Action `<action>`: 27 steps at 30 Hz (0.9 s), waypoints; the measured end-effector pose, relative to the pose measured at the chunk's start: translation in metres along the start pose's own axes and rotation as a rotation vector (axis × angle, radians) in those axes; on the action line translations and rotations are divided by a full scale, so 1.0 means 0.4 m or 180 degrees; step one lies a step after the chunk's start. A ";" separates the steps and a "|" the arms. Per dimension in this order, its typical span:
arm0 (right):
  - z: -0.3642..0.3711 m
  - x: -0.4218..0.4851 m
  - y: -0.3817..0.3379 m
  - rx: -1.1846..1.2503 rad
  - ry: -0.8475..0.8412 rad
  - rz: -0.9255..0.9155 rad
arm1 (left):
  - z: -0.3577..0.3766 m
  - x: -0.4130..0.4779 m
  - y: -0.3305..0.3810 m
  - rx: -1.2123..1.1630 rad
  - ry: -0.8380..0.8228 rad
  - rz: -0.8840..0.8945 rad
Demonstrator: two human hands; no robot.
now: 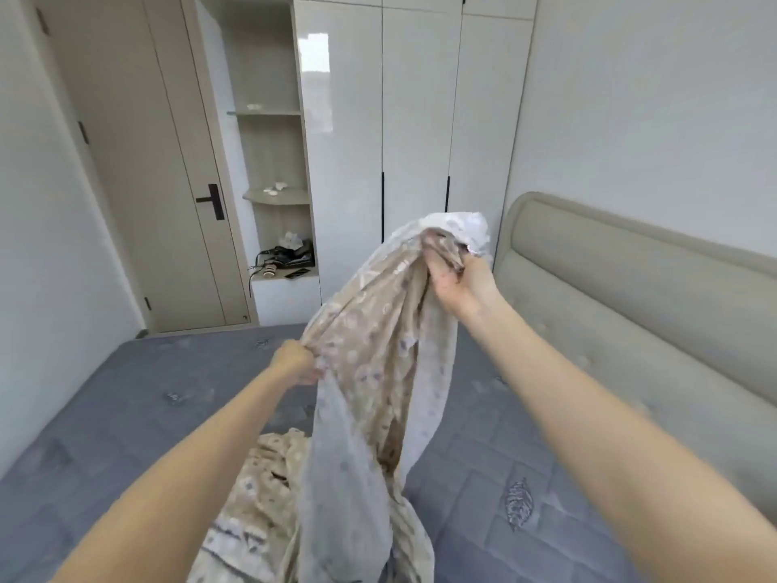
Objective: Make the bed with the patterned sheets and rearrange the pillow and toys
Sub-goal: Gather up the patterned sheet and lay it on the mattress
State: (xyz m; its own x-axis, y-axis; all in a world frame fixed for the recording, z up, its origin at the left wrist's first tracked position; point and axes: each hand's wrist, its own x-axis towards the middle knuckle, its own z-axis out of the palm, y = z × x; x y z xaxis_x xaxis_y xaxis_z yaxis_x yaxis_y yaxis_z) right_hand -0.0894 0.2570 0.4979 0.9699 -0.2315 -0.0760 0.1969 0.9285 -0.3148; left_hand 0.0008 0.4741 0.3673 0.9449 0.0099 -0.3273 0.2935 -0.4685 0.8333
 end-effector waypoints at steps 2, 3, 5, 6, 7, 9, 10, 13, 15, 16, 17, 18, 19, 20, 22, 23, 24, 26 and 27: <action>-0.029 0.011 -0.011 -0.0662 0.0057 0.0047 | -0.040 -0.014 0.079 -0.0152 0.0176 0.0588; -0.044 0.016 -0.013 -0.1251 0.0063 0.0120 | -0.062 -0.028 0.134 -0.0034 0.0266 0.1001; -0.071 0.020 -0.003 -0.2907 0.0063 0.0150 | -0.103 -0.081 0.261 0.0402 0.0368 0.1940; -0.078 0.026 0.006 -0.3683 0.0035 0.0040 | -0.118 -0.115 0.330 0.0524 0.0339 0.2388; -0.081 0.036 0.016 -0.4296 -0.0047 -0.0138 | -0.128 -0.148 0.394 0.0570 0.0318 0.2770; -0.056 0.057 0.038 -0.5196 -0.0385 -0.0661 | -0.138 -0.217 0.514 0.0634 0.0341 0.3334; -0.040 0.063 0.048 -0.5595 -0.0464 -0.0943 | -0.138 -0.247 0.558 0.0680 0.0302 0.3459; -0.008 0.065 0.045 -0.5944 -0.0386 -0.1751 | -0.131 -0.291 0.617 0.0848 0.0131 0.3548; -0.007 0.059 0.020 -0.5824 -0.0809 -0.1522 | -0.141 -0.281 0.598 0.1092 0.0404 0.3424; -0.008 0.046 0.007 -0.5840 -0.0933 -0.1206 | -0.153 -0.266 0.575 0.1255 0.0663 0.3317; -0.010 0.037 -0.005 -0.5897 -0.0929 -0.0958 | -0.167 -0.248 0.548 0.1427 0.0911 0.3172; -0.012 0.033 -0.013 -0.5938 -0.0809 -0.0816 | -0.181 -0.229 0.517 0.1574 0.1088 0.3051; -0.008 0.035 -0.019 -0.5836 -0.0626 -0.0820 | -0.192 -0.209 0.487 0.1757 0.1219 0.2981; -0.002 0.037 -0.020 -0.5570 -0.0439 -0.0885 | -0.200 -0.192 0.457 0.2024 0.1344 0.2937; 0.021 0.039 -0.008 -0.4671 -0.0263 -0.0944 | -0.198 -0.161 0.407 0.2653 0.1552 0.2802; 0.040 0.039 0.000 -0.4220 -0.0259 -0.0952 | -0.188 -0.148 0.385 0.2848 0.1614 0.2741; 0.059 0.038 0.009 -0.3854 -0.0249 -0.0967 | -0.172 -0.136 0.364 0.2930 0.1602 0.2641; 0.083 0.037 0.018 -0.3252 -0.0152 -0.0964 | -0.131 -0.118 0.316 0.2440 0.1085 0.2367; 0.089 0.037 0.018 -0.2959 -0.0131 -0.0902 | -0.104 -0.110 0.289 0.2004 0.0598 0.2120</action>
State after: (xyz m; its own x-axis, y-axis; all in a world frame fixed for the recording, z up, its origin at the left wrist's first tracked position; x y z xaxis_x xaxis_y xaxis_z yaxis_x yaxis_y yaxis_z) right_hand -0.0684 0.2706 0.5280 0.9116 -0.3845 0.1453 0.2492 0.2361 -0.9392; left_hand -0.0010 0.4564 0.4966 0.9142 -0.3158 0.2541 -0.3976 -0.8206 0.4105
